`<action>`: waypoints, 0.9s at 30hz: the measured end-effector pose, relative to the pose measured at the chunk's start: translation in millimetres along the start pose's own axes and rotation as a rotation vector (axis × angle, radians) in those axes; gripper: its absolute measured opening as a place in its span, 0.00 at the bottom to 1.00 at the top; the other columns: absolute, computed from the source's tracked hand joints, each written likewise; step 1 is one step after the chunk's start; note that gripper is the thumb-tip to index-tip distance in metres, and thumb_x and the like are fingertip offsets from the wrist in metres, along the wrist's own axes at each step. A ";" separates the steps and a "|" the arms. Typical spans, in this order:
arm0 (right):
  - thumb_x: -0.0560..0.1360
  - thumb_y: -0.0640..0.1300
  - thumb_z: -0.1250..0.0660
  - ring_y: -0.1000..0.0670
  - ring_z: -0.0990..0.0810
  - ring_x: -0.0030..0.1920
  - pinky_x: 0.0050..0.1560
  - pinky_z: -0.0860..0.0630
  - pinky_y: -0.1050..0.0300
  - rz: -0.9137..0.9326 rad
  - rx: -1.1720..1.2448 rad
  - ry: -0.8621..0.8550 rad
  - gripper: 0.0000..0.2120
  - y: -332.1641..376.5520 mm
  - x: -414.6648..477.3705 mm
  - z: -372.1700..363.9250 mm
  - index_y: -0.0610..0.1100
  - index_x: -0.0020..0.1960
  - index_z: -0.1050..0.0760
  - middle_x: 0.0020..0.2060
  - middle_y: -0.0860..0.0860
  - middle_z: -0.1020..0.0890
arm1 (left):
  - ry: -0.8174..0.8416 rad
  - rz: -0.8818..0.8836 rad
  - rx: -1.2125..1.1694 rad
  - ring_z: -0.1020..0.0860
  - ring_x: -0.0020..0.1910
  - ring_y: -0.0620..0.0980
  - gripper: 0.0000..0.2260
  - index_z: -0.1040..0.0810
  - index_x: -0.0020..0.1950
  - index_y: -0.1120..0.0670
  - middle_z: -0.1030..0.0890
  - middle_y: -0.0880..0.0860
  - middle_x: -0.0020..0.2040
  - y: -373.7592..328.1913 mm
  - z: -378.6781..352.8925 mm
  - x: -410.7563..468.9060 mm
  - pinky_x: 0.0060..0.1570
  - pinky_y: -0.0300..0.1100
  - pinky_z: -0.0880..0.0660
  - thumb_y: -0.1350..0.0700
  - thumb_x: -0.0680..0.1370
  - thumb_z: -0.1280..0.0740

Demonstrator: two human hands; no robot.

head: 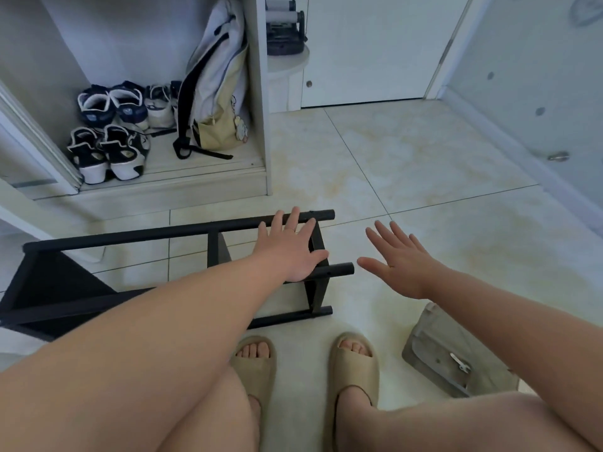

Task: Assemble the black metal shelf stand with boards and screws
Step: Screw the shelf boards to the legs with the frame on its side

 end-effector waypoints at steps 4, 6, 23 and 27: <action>0.80 0.69 0.54 0.50 0.66 0.80 0.79 0.63 0.47 -0.097 -0.016 -0.009 0.38 -44.4 -55.1 1.2 0.52 0.83 0.60 0.81 0.54 0.63 | 0.024 -0.114 0.035 0.67 0.79 0.57 0.35 0.60 0.81 0.43 0.67 0.50 0.81 -60.6 -3.7 -24.3 0.76 0.62 0.61 0.31 0.80 0.52; 0.81 0.68 0.53 0.50 0.66 0.80 0.79 0.63 0.47 -0.148 -0.033 -0.002 0.38 -69.8 -81.2 -0.8 0.52 0.83 0.61 0.81 0.53 0.63 | 0.030 -0.180 0.068 0.68 0.79 0.56 0.35 0.62 0.81 0.43 0.68 0.49 0.80 -92.5 -8.1 -32.1 0.76 0.61 0.62 0.31 0.80 0.52; 0.83 0.63 0.47 0.47 0.44 0.80 0.77 0.44 0.49 -0.399 0.091 0.375 0.32 -257.3 -132.6 -158.9 0.49 0.82 0.47 0.81 0.50 0.44 | 0.374 -0.385 0.127 0.49 0.80 0.59 0.36 0.57 0.82 0.47 0.52 0.53 0.83 -258.2 -156.4 32.5 0.76 0.58 0.44 0.33 0.81 0.47; 0.84 0.53 0.44 0.39 0.27 0.69 0.67 0.29 0.47 -0.442 0.098 0.447 0.22 -278.9 -113.1 -202.6 0.47 0.75 0.32 0.70 0.42 0.25 | 0.569 -0.316 -0.082 0.34 0.75 0.59 0.34 0.50 0.81 0.53 0.36 0.57 0.78 -264.7 -207.0 48.6 0.67 0.46 0.36 0.38 0.82 0.42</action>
Point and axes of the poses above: each hand's wrist, its own x-axis towards the middle knuckle, its own z-axis out of the back of the hand, y = z × x, the point moved 9 cm from there along x, towards the middle knuckle
